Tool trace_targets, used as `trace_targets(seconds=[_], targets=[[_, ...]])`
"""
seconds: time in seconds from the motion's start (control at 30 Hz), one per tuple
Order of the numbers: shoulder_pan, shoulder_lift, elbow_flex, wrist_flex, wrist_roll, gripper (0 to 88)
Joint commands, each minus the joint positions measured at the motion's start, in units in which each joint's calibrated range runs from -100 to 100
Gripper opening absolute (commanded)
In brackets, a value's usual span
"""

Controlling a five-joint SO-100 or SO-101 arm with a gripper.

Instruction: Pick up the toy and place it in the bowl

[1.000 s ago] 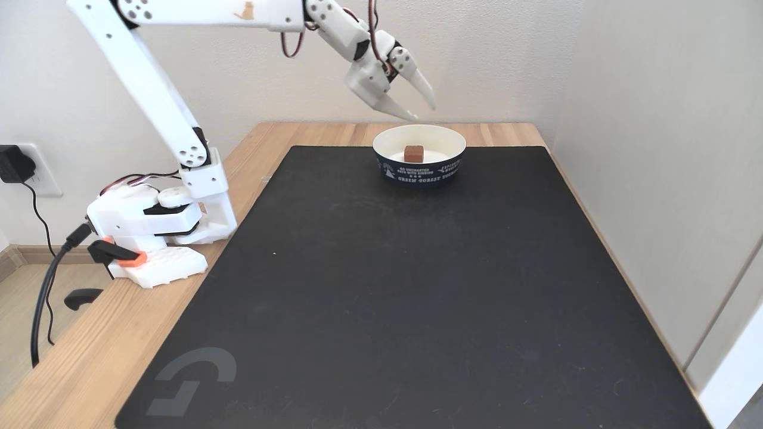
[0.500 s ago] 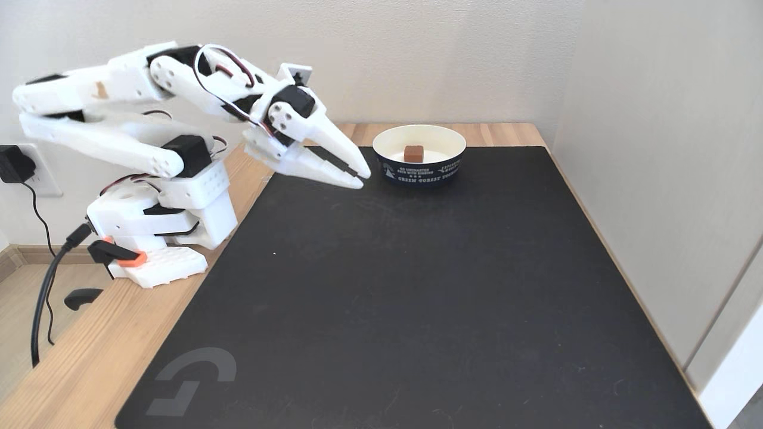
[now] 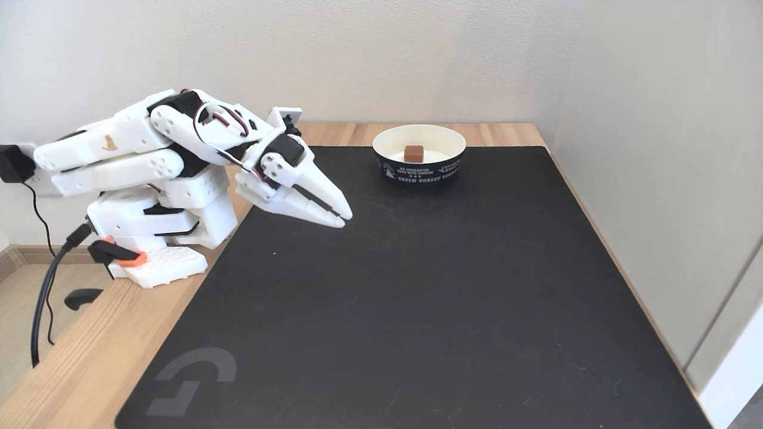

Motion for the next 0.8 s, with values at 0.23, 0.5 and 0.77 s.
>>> trace_targets(seconds=[0.23,0.5,0.77], targets=[[-2.06,-0.67,0.78,1.38,1.42,2.5],[-1.89,-0.67,0.78,1.38,1.26,2.5],[-1.89,-0.67,0.78,1.38,1.26,2.5]])
